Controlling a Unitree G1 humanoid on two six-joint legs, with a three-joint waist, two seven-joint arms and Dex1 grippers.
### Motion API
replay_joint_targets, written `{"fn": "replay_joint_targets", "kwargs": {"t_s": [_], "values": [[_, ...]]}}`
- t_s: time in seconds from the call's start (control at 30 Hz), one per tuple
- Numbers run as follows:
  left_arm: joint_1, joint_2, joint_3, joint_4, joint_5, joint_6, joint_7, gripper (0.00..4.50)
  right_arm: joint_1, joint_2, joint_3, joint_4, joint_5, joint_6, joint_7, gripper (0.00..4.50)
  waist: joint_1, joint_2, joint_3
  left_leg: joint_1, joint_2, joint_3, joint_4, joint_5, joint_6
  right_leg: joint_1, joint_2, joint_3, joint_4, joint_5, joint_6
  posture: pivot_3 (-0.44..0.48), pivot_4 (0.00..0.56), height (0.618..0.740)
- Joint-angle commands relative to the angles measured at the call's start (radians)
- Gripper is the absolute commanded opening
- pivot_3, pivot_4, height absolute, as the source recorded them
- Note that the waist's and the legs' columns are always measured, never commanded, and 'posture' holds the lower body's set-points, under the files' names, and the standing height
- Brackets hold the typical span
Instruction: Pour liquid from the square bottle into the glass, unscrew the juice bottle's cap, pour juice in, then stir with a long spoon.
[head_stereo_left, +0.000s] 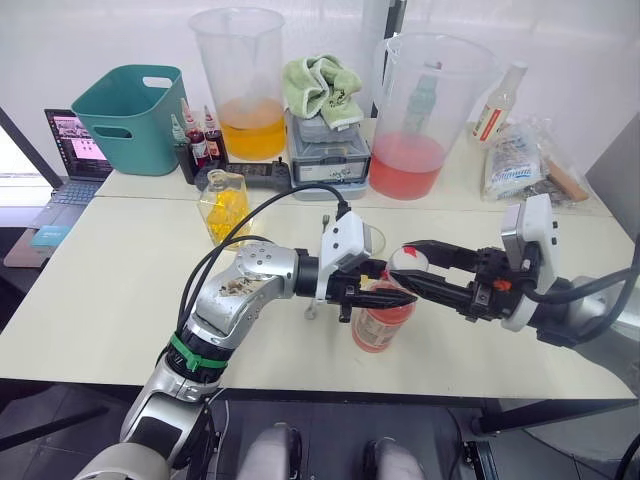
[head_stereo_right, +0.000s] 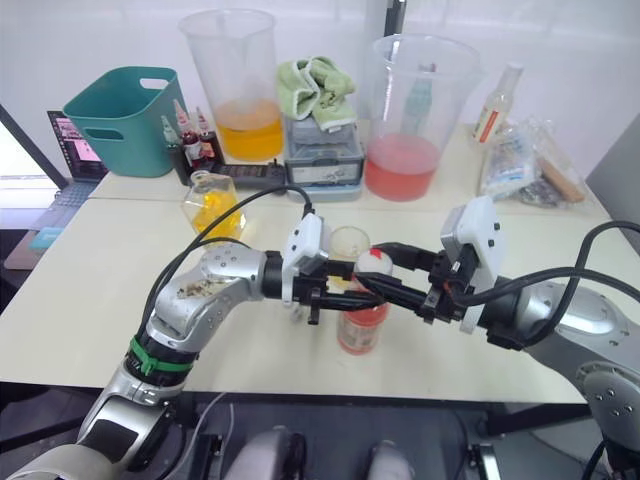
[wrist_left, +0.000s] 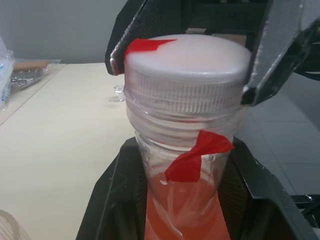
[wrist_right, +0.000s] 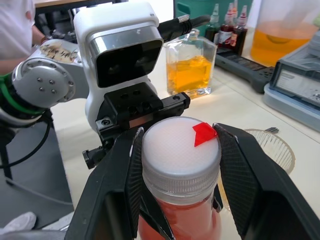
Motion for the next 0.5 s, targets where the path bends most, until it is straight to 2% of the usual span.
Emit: {"fn": "replay_joint_targets", "kwargs": {"t_s": [0.03, 0.1, 0.23, 0.33, 0.4, 0.5], "values": [[0.026, 0.006, -0.041, -0.009, -0.007, 0.039, -0.010, 1.51, -0.062, -0.044, 0.115, 0.102, -0.156, -0.122, 0.244, 1.68, -0.003, 0.000, 0.000, 0.000, 0.000, 0.000, 0.000, 0.000, 0.000, 0.000, 0.000, 0.000, 0.000, 0.000, 0.000, 0.000, 0.150, 0.736], [0.031, 0.011, -0.041, -0.025, -0.007, 0.043, -0.004, 1.51, -0.168, -0.029, 0.203, 0.234, -0.226, -0.213, 0.435, 1.68, -0.007, 0.000, 0.000, 0.000, 0.000, 0.000, 0.000, 0.000, 0.000, 0.000, 0.001, 0.000, 0.000, 0.000, 0.000, 0.000, 0.150, 0.736], [0.041, 0.023, -0.039, -0.051, -0.011, 0.055, 0.004, 1.51, -0.330, -0.008, 0.317, 0.439, -0.308, -0.301, 0.718, 1.68, -0.013, 0.000, 0.000, 0.002, 0.000, 0.000, 0.000, 0.000, 0.000, 0.000, 0.001, 0.001, 0.000, 0.000, 0.000, 0.000, 0.150, 0.736], [0.050, 0.033, -0.037, -0.071, -0.017, 0.069, 0.010, 1.51, -0.446, 0.030, 0.375, 0.569, -0.354, -0.337, 0.864, 1.68, -0.014, 0.000, 0.000, 0.001, 0.000, 0.000, 0.000, 0.000, 0.000, 0.000, 0.001, 0.001, 0.001, 0.000, 0.000, 0.000, 0.150, 0.736], [0.057, 0.036, -0.036, -0.084, -0.021, 0.080, 0.016, 1.51, -0.519, 0.044, 0.402, 0.633, -0.365, -0.317, 0.939, 2.70, -0.014, 0.000, 0.000, 0.001, 0.000, 0.000, -0.001, 0.000, 0.000, 0.000, 0.001, 0.001, 0.001, 0.000, 0.000, 0.000, 0.150, 0.736], [0.059, 0.038, -0.036, -0.091, -0.025, 0.088, 0.021, 1.51, -0.574, 0.023, 0.431, 0.665, -0.353, -0.293, 0.972, 3.66, -0.012, 0.000, 0.000, 0.001, 0.000, 0.000, 0.000, 0.000, 0.000, -0.001, 0.001, 0.001, 0.002, 0.000, 0.000, 0.000, 0.150, 0.736]]}}
